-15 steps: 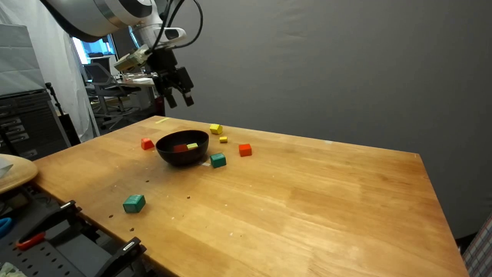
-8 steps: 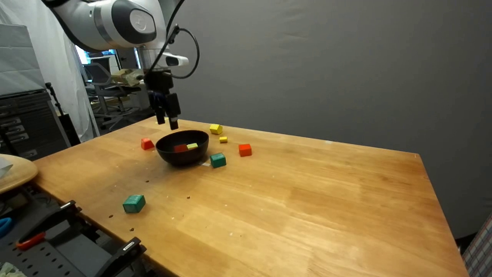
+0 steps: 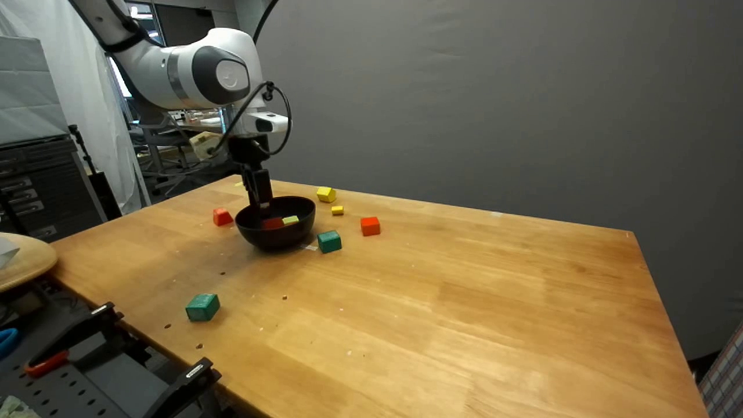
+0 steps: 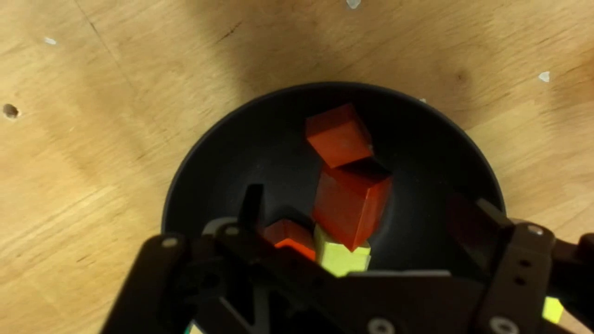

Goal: Take the blocks out of the gift disappointed

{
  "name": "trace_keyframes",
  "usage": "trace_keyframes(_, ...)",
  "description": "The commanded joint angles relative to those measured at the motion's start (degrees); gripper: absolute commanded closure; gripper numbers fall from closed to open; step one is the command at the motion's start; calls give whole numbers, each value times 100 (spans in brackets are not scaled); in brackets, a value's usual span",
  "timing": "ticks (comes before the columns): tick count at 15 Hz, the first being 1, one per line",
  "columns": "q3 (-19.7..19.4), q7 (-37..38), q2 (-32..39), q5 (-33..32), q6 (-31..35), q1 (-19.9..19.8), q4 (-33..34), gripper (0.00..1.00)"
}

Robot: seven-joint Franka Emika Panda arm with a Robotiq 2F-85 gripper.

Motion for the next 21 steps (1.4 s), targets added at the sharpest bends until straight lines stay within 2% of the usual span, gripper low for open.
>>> trace_keyframes(1,-126,-33,166,-22,-169,-33,244,0)
trace_keyframes(7,-234,-48,655,73,-558,-125,736,0)
trace_keyframes(15,-99,-55,1317,279,-1047,-89,1403,0)
trace_keyframes(16,-86,-52,1384,334,-1084,-101,1457,25)
trace_keyframes(17,-60,-77,1444,425,-1147,-137,1506,28)
trace_keyframes(21,-42,-35,1460,771,-1211,-180,1608,58)
